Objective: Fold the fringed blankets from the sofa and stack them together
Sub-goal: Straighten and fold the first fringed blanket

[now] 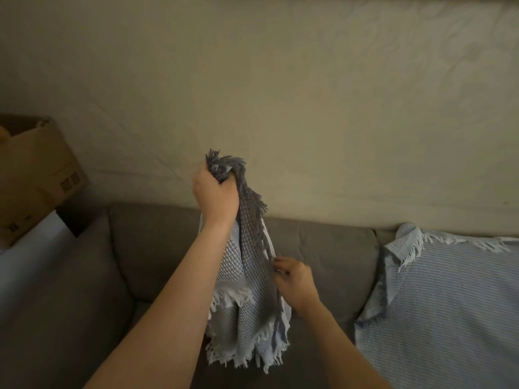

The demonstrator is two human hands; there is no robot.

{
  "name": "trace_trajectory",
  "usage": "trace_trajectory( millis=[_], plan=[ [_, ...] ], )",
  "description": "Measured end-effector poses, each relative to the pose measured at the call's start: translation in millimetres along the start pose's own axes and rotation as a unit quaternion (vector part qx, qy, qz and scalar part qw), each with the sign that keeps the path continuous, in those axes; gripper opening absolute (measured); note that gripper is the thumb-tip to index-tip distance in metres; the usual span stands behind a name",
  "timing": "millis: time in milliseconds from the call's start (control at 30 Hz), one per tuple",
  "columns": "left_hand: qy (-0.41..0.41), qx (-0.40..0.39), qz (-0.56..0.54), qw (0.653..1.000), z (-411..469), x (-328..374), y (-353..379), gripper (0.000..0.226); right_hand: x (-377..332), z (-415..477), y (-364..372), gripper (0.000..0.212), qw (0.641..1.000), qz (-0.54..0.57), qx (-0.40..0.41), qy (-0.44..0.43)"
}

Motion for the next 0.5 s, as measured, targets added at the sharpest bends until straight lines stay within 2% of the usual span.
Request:
trace_trajectory(
  millis=[100, 233, 300, 400, 500],
  plan=[
    [0.004, -0.005, -0.003, 1.0, -1, 2, 0, 0.023, -15, 3, 1, 0.018, 0.998, -0.024, -0.002, -0.058],
    [0.001, -0.009, -0.003, 1.0, 2, 0, -1, 0.016, -22, 2, 9, 0.023, 0.995, -0.01, 0.031, -0.095],
    [-0.004, -0.013, -0.002, 1.0, 4, -3, 0, 0.018, -24, 1, 14, 0.018, 0.994, -0.02, 0.044, -0.1],
    [-0.004, -0.019, -0.005, 1.0, 5, -4, 0, 0.019, -27, 3, 11, 0.015, 0.995, -0.014, 0.058, -0.075],
    [0.002, -0.026, -0.008, 1.0, 6, -3, -1, 0.013, -18, 10, 5, 0.04, 0.998, -0.02, 0.05, -0.013]
  ],
)
Point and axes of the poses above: each hand's wrist, its own z-axis towards the middle knuckle, its own y-axis out of the palm, x = y × z, the point moved 6 cm from there along z, towards the middle knuckle, and after that the axes turned 7 degrees about z, right-handed, at the moved point
